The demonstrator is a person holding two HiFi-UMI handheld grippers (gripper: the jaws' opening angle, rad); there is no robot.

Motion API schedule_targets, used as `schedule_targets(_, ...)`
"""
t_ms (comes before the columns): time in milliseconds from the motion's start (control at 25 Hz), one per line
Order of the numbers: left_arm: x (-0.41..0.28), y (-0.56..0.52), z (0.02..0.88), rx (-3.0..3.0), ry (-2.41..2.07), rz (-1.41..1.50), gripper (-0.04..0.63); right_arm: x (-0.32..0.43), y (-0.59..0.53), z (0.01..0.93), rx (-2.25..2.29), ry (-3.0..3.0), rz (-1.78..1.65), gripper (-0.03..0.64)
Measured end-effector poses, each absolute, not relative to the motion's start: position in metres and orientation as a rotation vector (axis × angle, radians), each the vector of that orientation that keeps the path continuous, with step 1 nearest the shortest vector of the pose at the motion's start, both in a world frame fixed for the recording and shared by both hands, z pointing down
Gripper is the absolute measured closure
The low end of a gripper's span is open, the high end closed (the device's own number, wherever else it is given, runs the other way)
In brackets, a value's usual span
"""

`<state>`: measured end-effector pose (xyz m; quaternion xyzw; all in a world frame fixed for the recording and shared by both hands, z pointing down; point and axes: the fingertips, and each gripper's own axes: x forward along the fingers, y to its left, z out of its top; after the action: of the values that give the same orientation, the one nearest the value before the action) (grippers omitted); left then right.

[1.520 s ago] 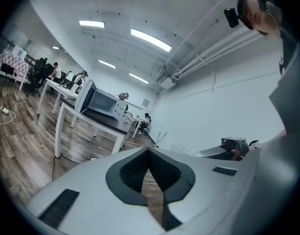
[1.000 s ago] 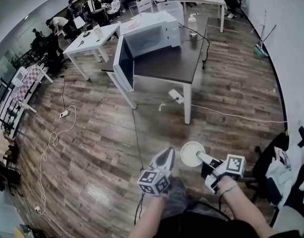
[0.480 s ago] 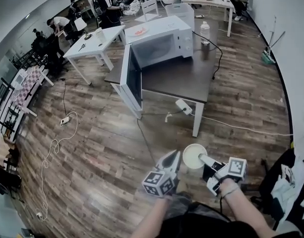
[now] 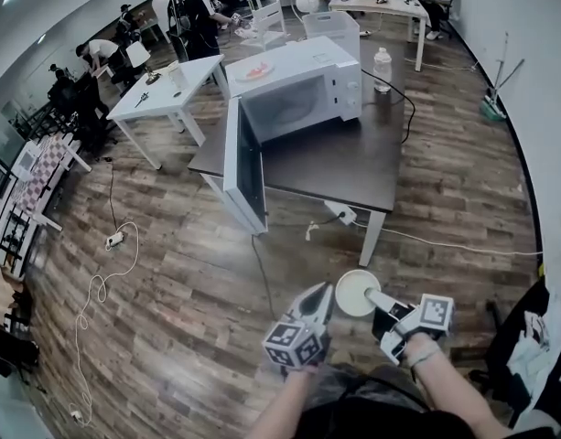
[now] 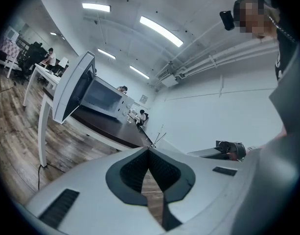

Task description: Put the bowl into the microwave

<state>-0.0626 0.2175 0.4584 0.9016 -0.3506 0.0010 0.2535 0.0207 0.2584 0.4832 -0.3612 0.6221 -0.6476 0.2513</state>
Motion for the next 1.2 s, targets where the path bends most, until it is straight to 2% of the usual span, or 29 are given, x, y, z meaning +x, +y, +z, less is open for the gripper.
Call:
schedule_targets(520,-0.072,0.185,0.466,2.388,-0.994,-0.038,0.594,0.023,0.225,0.497,-1.033,1.656,-1.841,0.482)
schedule_targets(1200,-0.057,0.087,0.464,2.350,-1.102,-0.052,0.594,0.033,0.113,0.490,-0.913,1.739,-1.877,0.480)
